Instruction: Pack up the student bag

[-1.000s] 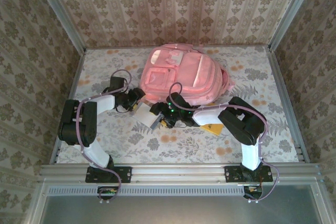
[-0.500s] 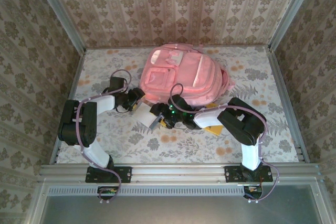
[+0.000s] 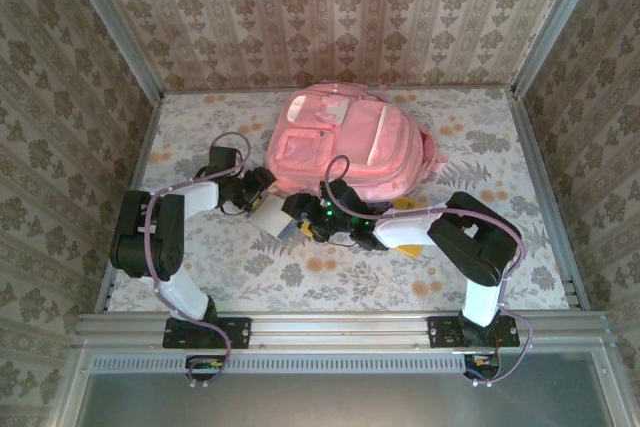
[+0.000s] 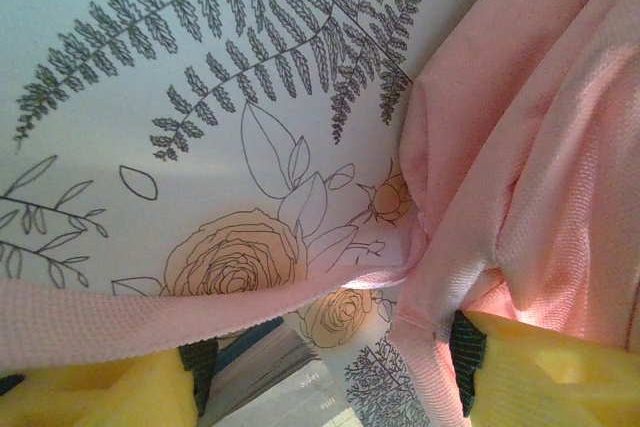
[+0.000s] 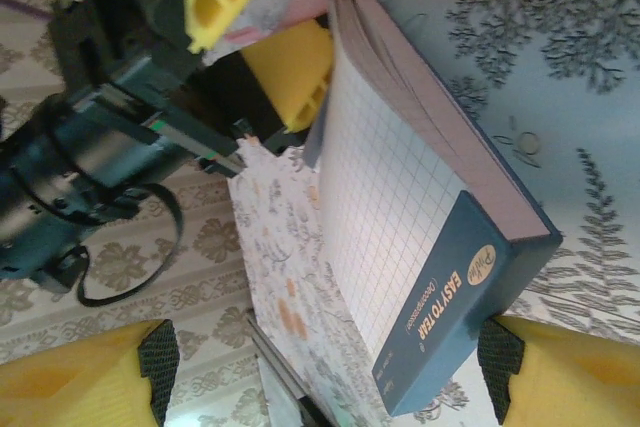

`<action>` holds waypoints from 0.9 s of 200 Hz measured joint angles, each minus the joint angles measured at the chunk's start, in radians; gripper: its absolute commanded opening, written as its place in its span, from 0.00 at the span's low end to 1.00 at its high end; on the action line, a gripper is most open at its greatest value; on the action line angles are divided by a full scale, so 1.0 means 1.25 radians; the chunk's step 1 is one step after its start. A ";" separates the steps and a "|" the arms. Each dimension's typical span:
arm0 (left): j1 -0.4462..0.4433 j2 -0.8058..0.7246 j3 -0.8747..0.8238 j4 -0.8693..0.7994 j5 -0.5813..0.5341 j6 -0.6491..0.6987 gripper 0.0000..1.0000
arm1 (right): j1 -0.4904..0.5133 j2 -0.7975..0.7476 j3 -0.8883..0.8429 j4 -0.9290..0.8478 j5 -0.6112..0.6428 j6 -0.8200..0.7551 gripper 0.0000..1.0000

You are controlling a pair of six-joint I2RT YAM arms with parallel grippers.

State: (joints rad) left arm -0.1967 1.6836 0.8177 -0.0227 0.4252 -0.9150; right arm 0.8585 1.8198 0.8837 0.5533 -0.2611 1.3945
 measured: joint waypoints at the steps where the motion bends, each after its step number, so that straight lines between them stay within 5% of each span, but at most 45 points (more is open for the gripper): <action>1: 0.000 0.000 0.000 0.000 0.000 0.000 0.66 | 0.000 0.000 0.000 0.001 0.000 0.000 0.81; 180: 0.008 -0.009 0.000 -0.013 -0.031 0.009 0.66 | 0.012 0.019 0.110 0.067 0.015 -0.021 0.83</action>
State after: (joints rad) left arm -0.1871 1.6730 0.8177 -0.0395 0.3870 -0.9043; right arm 0.8738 1.8435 1.0210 0.6369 -0.2428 1.3678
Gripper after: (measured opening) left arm 0.659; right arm 0.832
